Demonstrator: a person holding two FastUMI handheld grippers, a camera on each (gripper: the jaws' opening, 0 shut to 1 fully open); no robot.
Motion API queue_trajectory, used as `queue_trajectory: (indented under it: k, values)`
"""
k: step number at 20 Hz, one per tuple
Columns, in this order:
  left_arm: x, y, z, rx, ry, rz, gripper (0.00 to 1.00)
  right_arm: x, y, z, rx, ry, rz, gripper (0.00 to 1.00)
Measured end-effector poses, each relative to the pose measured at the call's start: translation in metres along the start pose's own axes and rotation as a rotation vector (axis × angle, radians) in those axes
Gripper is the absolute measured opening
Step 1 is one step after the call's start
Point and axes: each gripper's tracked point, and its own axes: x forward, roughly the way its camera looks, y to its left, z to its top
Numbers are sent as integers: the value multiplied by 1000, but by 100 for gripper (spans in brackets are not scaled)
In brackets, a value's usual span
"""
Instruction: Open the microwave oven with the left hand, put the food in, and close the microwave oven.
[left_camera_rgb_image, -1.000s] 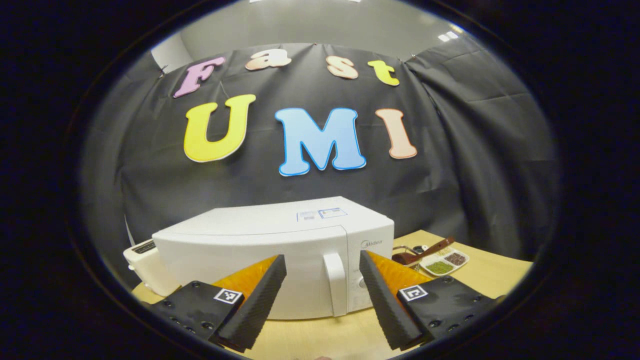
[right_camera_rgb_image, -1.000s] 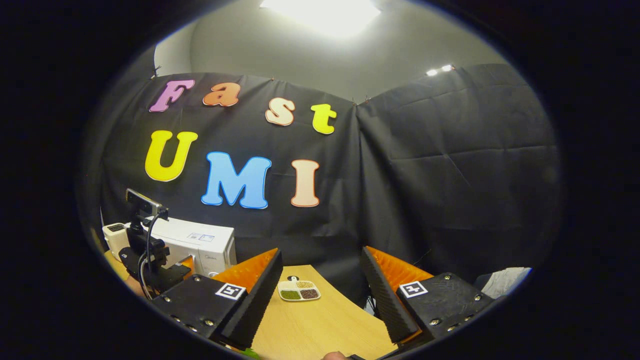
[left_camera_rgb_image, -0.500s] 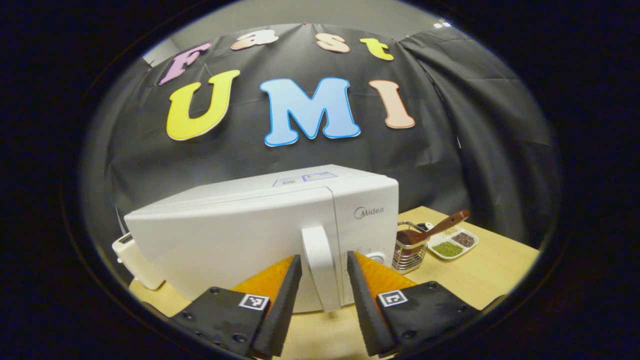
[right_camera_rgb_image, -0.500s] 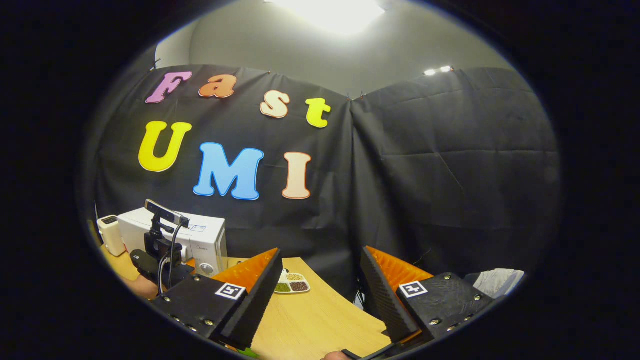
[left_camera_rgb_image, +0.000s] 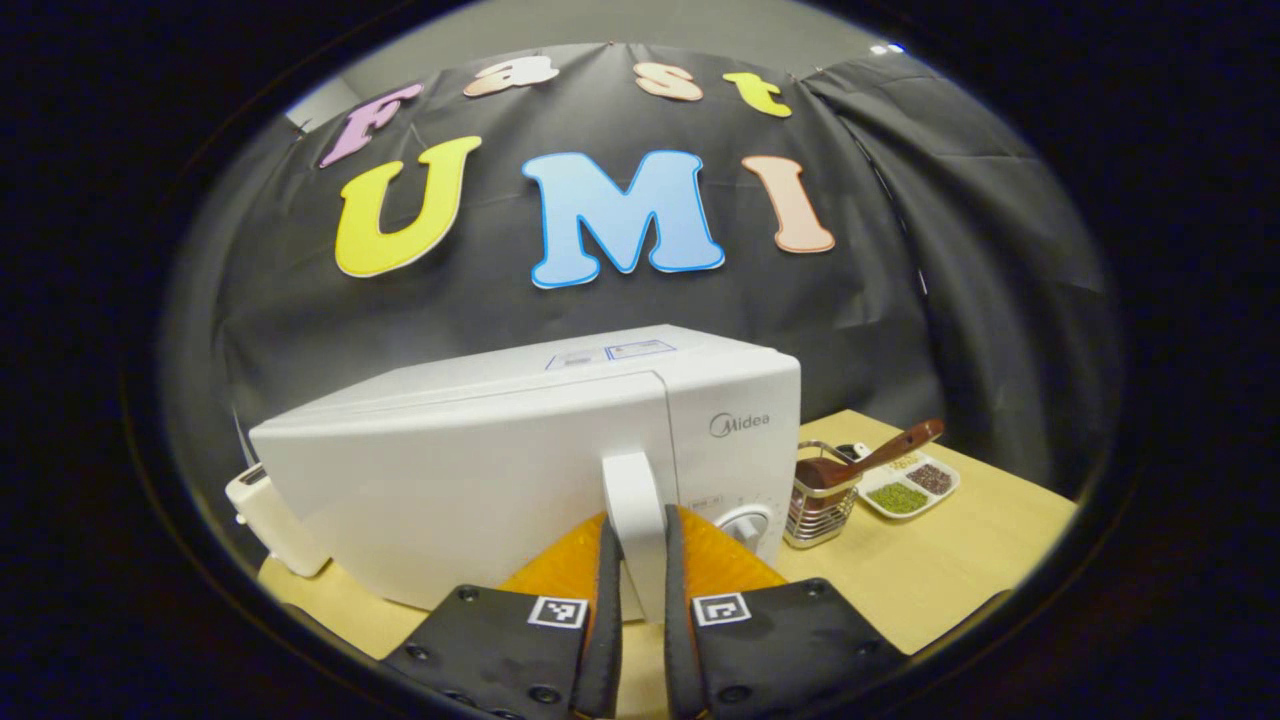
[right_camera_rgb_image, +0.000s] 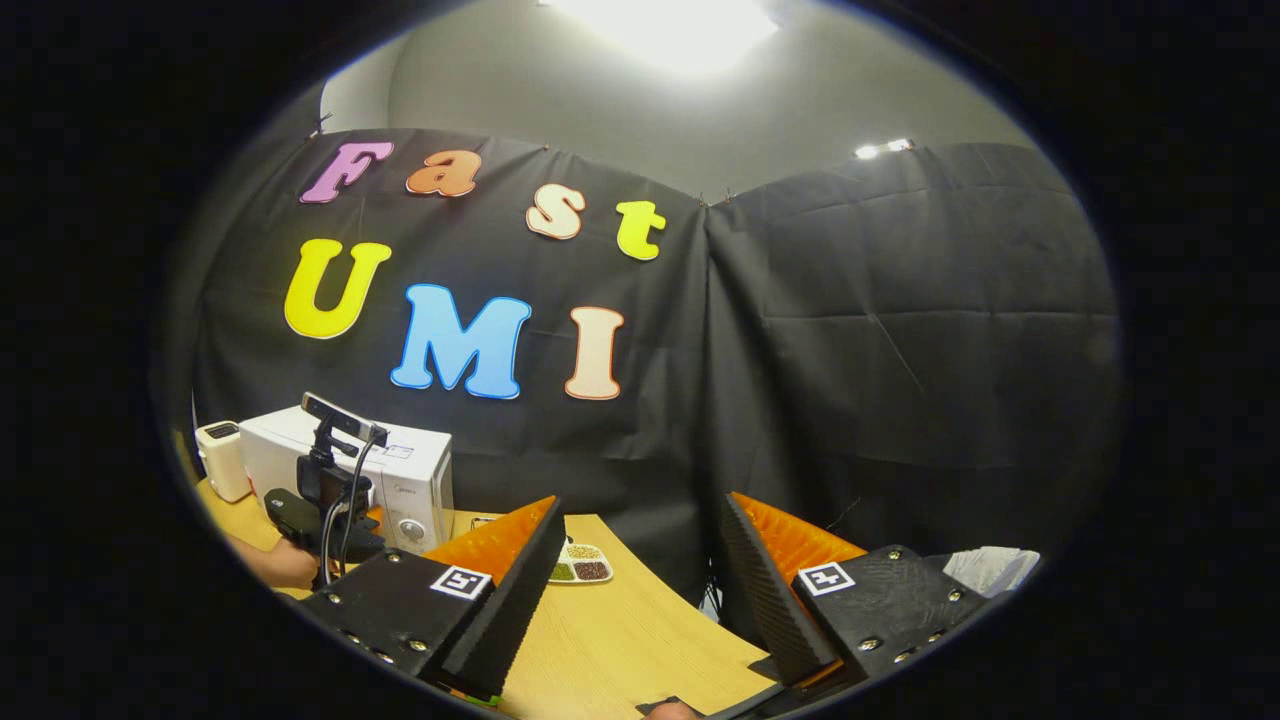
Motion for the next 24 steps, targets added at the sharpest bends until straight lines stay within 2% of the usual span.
queue_trajectory:
  k: [3, 5, 7, 13, 18, 24]
  values:
    - [1, 0, 3, -32, 19, -4, 16, -4, -3, 3, -3, -11, 9, 96]
    - [-16, 0, -11, -69, 57, 15, 16, -5, -4, 6, -6, -22, 17, 96]
    - [-42, 3, -7, -46, -18, 30, 17, -6, -7, 7, 3, -32, 29, 96]
    - [-94, 12, -22, -42, 10, 16, 16, -6, 9, 8, 60, -53, 144, 95]
    - [-141, 30, -36, -50, 27, 80, 17, -11, 18, 3, 65, -63, 270, 95]
    - [-197, 63, -54, -66, 65, 217, 17, -21, 15, -9, 111, -42, 392, 96]
